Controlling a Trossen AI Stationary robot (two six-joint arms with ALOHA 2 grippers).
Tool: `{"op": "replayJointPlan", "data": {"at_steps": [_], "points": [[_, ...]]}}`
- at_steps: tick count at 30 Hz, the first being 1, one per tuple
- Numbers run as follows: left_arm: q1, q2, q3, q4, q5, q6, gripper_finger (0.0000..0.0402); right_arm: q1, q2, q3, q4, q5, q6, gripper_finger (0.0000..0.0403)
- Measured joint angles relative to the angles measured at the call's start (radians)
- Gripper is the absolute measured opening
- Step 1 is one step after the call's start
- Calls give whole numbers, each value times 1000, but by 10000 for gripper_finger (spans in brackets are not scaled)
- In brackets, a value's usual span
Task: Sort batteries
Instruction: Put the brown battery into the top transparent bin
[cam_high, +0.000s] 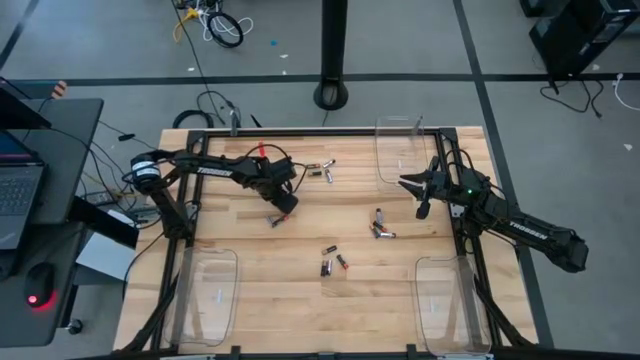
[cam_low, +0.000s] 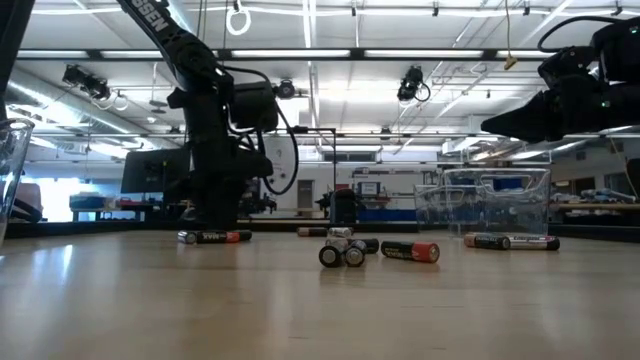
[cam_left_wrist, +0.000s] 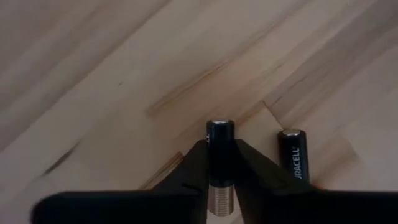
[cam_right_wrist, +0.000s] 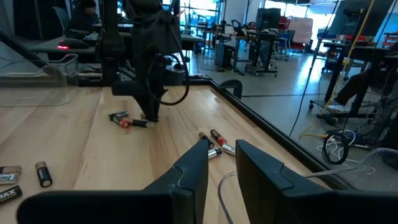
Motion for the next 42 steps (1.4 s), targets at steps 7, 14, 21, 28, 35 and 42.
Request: {"op": "replayJointPlan", "data": {"at_steps": [7, 14, 21, 28, 35, 42], "points": [[-15, -26, 28, 9, -74, 132, 44, 0, 0, 0, 0, 0, 0, 92], [-20, -126, 39, 190, -125, 222, 44, 0, 0, 0, 7, 0, 0, 92], [-17, -172, 39, 590, -12, 400, 44, 0, 0, 0, 9, 0, 0, 92], [-13, -112, 40, 1078, 274, 412, 44, 0, 0, 0, 22, 0, 0, 92], [-21, -10, 39, 1283, 334, 317, 44, 0, 0, 0, 135, 3, 57, 92], [-43, 26, 39, 1355, 348, 311, 44, 0, 0, 1, 241, 8, 241, 92]]}}
